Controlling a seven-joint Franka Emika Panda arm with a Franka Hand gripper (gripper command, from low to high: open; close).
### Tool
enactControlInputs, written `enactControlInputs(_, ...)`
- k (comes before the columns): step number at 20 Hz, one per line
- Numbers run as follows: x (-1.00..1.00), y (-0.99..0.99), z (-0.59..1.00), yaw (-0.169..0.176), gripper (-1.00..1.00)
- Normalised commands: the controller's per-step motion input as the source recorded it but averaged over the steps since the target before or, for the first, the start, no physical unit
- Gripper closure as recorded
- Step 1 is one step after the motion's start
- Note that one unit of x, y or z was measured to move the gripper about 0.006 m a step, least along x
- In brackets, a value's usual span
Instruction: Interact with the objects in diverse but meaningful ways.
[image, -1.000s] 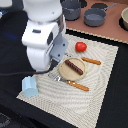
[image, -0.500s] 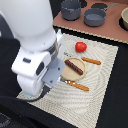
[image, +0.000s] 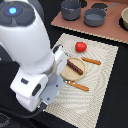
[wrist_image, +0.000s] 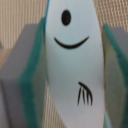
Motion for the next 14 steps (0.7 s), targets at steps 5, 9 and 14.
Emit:
enactControlInputs(5,0.5,0.0,0.8,-0.063,-1.0)
enactControlInputs(9,0.53,0.21,0.99,-0.084,-1.0)
enactControlInputs(14,0.52,0.69,0.74,-0.019,-1.0)
